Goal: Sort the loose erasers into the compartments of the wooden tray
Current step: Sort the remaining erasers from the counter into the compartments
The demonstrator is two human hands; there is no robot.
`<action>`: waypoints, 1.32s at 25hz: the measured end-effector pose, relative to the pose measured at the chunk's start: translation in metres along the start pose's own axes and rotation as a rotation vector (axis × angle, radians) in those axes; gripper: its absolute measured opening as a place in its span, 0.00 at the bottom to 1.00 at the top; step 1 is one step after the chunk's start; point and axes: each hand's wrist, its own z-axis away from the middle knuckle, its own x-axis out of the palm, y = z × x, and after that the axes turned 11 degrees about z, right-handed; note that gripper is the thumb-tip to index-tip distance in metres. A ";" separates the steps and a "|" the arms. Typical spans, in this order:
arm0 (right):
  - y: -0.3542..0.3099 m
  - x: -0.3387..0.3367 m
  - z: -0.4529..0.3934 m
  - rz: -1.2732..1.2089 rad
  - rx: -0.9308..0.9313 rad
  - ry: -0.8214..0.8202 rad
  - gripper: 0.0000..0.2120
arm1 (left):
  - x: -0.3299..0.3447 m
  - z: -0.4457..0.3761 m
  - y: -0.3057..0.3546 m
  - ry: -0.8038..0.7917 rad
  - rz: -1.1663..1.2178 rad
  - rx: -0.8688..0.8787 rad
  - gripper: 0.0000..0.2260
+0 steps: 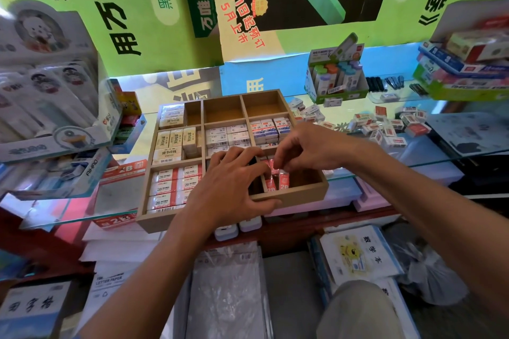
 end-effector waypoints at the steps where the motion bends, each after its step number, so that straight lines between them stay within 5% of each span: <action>1: -0.001 0.000 0.001 0.029 -0.020 -0.020 0.12 | 0.000 0.000 0.000 -0.001 -0.001 -0.003 0.31; 4: 0.000 0.001 0.006 0.206 -0.074 -0.102 0.17 | -0.001 0.000 0.001 -0.007 -0.003 -0.009 0.33; 7: 0.003 0.006 0.014 0.234 -0.070 0.070 0.13 | -0.001 0.000 0.001 -0.004 0.001 -0.008 0.32; 9: -0.006 0.009 0.018 0.146 0.039 0.202 0.08 | -0.001 0.000 0.001 -0.007 -0.002 -0.011 0.32; 14: -0.028 0.026 0.015 0.178 0.245 0.125 0.12 | -0.002 0.000 0.002 -0.005 0.001 -0.012 0.31; 20: -0.022 0.019 0.013 -0.254 0.420 0.214 0.05 | -0.002 0.000 0.001 -0.016 0.001 -0.016 0.32; 33: -0.023 0.006 0.002 -0.102 0.327 -0.052 0.06 | -0.001 -0.001 0.002 -0.005 -0.005 -0.014 0.33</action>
